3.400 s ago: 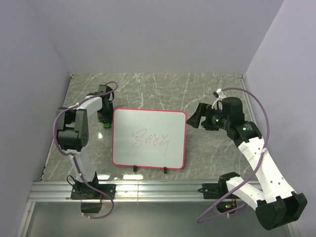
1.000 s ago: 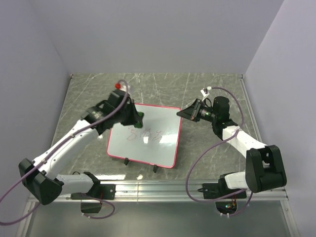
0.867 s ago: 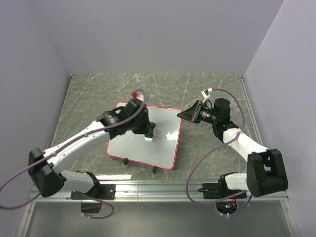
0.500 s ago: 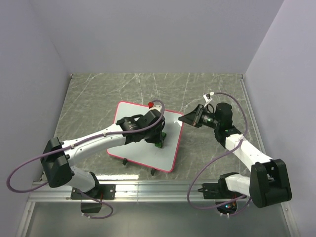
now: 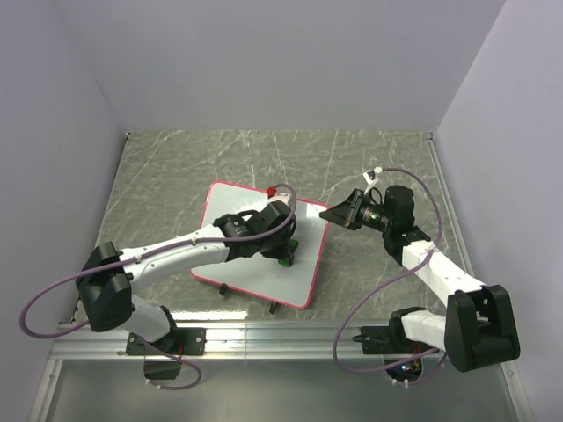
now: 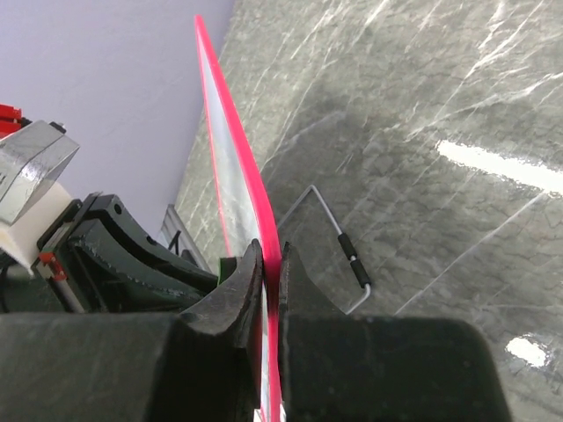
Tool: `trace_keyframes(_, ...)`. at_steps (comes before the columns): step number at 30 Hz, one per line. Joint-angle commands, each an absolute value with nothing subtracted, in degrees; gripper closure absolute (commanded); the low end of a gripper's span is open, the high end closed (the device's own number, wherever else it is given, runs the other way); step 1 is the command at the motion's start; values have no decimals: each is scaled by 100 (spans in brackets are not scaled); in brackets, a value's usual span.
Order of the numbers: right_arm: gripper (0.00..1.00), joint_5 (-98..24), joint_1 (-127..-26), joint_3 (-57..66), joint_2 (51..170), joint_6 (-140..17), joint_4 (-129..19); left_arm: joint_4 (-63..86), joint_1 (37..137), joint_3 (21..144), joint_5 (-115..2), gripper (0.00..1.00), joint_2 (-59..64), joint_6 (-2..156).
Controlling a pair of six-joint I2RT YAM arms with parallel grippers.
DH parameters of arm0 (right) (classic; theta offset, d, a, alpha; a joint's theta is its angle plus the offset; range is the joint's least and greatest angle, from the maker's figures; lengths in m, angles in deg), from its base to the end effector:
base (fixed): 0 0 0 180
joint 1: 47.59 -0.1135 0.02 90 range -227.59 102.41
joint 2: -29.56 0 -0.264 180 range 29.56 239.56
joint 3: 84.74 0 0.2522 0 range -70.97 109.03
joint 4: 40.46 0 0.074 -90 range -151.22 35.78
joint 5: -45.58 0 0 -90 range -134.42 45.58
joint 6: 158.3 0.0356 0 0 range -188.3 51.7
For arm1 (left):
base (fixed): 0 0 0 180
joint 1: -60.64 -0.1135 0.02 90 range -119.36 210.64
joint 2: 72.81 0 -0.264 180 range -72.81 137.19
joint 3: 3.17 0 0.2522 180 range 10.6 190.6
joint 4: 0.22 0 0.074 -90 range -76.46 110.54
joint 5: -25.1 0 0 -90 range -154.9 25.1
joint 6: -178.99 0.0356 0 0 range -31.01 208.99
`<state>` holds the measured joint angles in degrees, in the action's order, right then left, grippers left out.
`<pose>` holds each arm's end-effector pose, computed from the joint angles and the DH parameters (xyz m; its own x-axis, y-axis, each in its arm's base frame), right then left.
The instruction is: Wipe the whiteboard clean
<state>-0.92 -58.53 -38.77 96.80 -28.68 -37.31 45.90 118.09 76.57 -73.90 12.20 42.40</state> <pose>0.2386 0.0711 0.2344 -0.7326 0.3295 -0.5956 -0.4061 0.4906 0.7710 0.1749 -0.2636 0.2680 -0.8556 0.0068 -0.5176 0.2306 0.9002 -0.3693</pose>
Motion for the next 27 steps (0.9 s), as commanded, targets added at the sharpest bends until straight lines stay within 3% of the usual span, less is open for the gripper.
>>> trace_keyframes(1, 100, -558, -5831, -3898, 9671, -3200, -4148, 4764, 11522, 7169, -7870, 100, 1017, 4329)
trace_keyframes(11, 100, -549, -5822, -3802, 9908, -3227, -4060, 4887, 10950, 6122, -7818, 100, 93, 4390)
trace_keyframes(15, 100, -531, -5831, -3740, 10005, -3174, -3998, 4510, 11081, 5841, -7239, 100, 93, 4486)
trace_keyframes(21, 100, -628, -5822, -3731, 10023, -3165, -3998, 4536, 12135, 6814, -6992, 100, 1085, 4733)
trace_keyframes(27, 100, -637, -5831, -3722, 10022, -3174, -4007, 4412, 12453, 7580, -6736, 100, 1736, 4733)
